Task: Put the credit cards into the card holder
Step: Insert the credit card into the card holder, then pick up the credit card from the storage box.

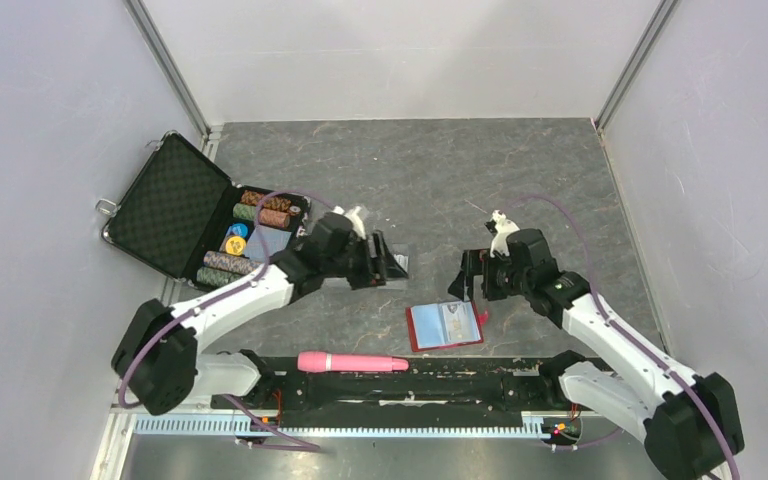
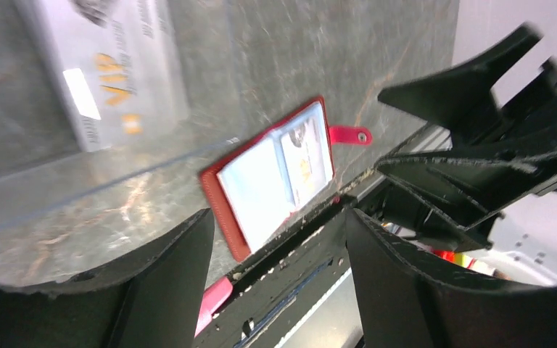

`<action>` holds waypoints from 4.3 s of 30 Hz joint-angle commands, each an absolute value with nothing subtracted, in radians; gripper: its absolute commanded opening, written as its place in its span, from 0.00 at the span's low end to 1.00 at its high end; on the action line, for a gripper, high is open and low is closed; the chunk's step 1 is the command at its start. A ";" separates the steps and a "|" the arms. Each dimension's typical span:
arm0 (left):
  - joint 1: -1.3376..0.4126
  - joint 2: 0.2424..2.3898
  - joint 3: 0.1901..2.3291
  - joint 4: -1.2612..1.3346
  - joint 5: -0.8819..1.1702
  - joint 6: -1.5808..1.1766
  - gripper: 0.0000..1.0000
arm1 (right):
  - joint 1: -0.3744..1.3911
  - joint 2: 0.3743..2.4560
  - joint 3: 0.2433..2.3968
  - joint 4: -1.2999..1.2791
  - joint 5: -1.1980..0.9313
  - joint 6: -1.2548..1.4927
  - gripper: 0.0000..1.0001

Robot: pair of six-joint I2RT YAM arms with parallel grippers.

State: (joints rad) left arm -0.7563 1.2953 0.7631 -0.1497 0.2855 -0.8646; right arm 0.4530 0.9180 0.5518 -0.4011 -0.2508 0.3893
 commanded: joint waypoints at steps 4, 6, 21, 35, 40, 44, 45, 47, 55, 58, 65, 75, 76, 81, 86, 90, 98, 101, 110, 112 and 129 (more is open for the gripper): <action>-0.495 1.222 0.752 -0.253 0.435 -0.737 0.72 | 0.454 1.063 0.605 -0.179 -0.399 0.470 0.97; -0.462 1.248 0.787 -0.329 0.412 -0.680 0.71 | 0.458 1.106 0.604 -0.131 -0.434 0.500 0.96; -0.521 1.556 1.036 -0.515 0.248 -0.532 0.57 | 0.560 1.383 0.668 0.115 -0.490 0.638 0.81; -0.623 1.797 1.111 -0.467 0.230 -0.582 0.60 | 0.603 1.497 0.672 0.233 -0.508 0.697 0.69; -0.671 1.827 1.128 -0.420 0.261 -0.601 0.55 | 0.610 1.554 0.675 0.271 -0.519 0.710 0.54; -0.704 1.821 1.153 -0.402 0.283 -0.609 0.46 | 0.622 1.586 0.687 0.281 -0.526 0.711 0.45; -0.708 1.819 1.158 -0.402 0.286 -0.608 0.45 | 0.625 1.590 0.687 0.282 -0.525 0.712 0.43; -0.713 1.811 1.161 -0.410 0.278 -0.600 0.46 | 0.628 1.589 0.687 0.281 -0.521 0.711 0.39; -0.719 1.758 1.171 -0.553 0.119 -0.546 0.70 | 0.631 1.558 0.684 0.257 -0.496 0.701 0.38; -0.719 1.741 1.166 -0.571 0.086 -0.545 0.70 | 0.630 1.550 0.687 0.251 -0.495 0.700 0.38; -0.718 1.758 1.175 -0.543 0.114 -0.552 0.64 | 0.630 1.471 0.693 0.190 -0.443 0.667 0.49; -0.708 1.808 1.209 -0.540 0.126 -0.552 0.51 | 0.630 1.424 0.741 0.035 -0.293 0.573 0.78; -0.707 1.813 1.210 -0.542 0.125 -0.553 0.49 | 0.630 1.446 0.753 0.035 -0.305 0.571 0.78; -0.706 1.844 1.209 -0.538 0.126 -0.551 0.45 | 0.630 1.534 0.780 0.044 -0.322 0.565 0.69; -0.707 1.858 1.213 -0.535 0.135 -0.550 0.25 | 0.631 1.567 0.790 0.027 -0.296 0.543 0.49; -0.712 1.860 1.242 -0.594 0.082 -0.540 0.17 | 0.632 1.568 0.786 0.016 -0.289 0.533 0.40; -0.723 1.861 1.282 -0.659 0.021 -0.511 0.48 | 0.637 1.563 0.781 0.016 -0.291 0.535 0.36; -0.729 1.874 1.288 -0.658 0.030 -0.509 0.42 | 0.638 1.562 0.776 0.019 -0.292 0.538 0.36; -0.747 1.901 1.316 -0.649 0.046 -0.515 0.15 | 0.639 1.562 0.767 0.020 -0.294 0.540 0.35; -0.752 1.898 1.323 -0.649 0.045 -0.515 0.10 | 0.640 1.562 0.765 0.020 -0.294 0.540 0.35; -0.755 1.818 1.310 -0.589 0.076 -0.549 0.05 | 0.641 1.552 0.751 0.020 -0.293 0.541 0.35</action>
State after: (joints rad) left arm -0.7418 1.8824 1.2984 -0.6712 0.0528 -0.5484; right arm 0.6373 1.5642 0.7601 0.0311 -0.3149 0.5598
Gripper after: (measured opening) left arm 0.048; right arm 0.351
